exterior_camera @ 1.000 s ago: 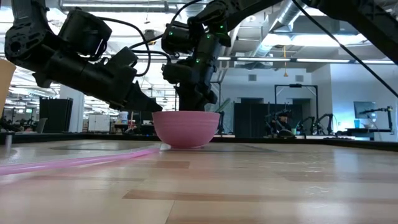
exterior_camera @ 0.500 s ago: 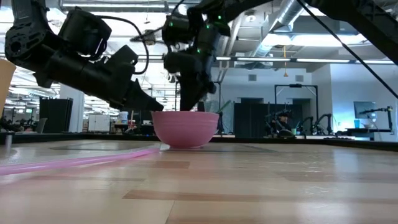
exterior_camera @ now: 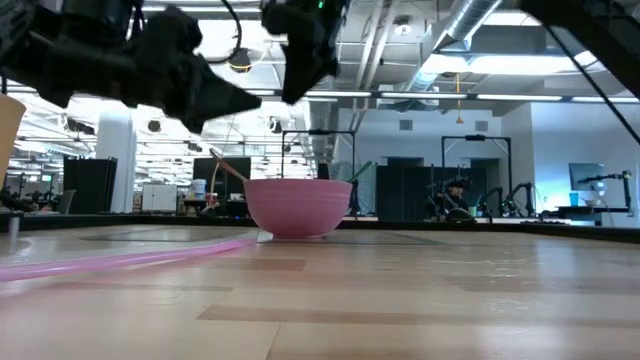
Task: Pick & Place Utensil
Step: Put the yellow cup to the top left of the pink bowl on the transparent mat
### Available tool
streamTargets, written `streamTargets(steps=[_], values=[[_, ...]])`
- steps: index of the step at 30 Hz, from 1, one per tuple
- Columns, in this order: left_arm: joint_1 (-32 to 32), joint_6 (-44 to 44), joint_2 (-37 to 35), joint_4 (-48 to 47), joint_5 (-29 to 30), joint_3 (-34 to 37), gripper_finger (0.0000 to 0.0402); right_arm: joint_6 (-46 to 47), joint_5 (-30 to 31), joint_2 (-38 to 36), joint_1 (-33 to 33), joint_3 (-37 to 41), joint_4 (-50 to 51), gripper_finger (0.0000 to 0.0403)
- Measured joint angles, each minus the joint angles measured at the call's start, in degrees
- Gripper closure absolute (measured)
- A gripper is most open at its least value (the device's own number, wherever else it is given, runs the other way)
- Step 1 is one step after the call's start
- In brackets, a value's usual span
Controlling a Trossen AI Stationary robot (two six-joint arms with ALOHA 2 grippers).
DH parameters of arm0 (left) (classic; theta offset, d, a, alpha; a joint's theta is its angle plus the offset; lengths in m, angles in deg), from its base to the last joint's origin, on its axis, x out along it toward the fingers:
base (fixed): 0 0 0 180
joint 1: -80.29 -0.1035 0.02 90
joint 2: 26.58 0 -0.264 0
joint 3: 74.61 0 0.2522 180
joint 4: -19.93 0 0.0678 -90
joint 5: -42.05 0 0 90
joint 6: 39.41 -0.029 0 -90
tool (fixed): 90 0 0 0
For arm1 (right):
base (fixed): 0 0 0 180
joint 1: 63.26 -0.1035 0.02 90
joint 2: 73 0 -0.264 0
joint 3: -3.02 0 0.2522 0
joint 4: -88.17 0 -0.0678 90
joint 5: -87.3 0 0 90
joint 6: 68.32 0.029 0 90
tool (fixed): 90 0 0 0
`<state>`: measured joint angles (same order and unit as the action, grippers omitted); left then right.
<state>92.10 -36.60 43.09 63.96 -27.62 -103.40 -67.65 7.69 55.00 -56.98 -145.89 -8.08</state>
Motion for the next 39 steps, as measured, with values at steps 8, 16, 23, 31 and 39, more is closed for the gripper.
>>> streamTargets(steps=[8,16,23,31,39], values=[[3.5,-2.8,-3.0,-0.4,2.6,0.0,0.0395,-0.8,0.5,-8.9,-2.8,2.0,0.1,0.0326],[4.7,-3.0,-3.0,-1.1,5.1,0.0,0.0394,0.0,0.5,-13.5,-6.9,2.0,2.9,0.0326],[6.0,-3.0,-3.2,-2.3,5.1,0.0,0.0394,3.2,4.9,-14.0,-10.7,2.0,8.2,0.0326],[9.3,-4.4,-8.5,-5.4,6.3,0.1,0.0394,6.9,7.9,-16.1,-14.7,2.4,15.9,0.0326],[14.5,-7.0,-14.9,-10.2,18.8,0.1,0.0394,11.6,18.9,-26.7,-21.0,13.9,13.6,0.0326]])
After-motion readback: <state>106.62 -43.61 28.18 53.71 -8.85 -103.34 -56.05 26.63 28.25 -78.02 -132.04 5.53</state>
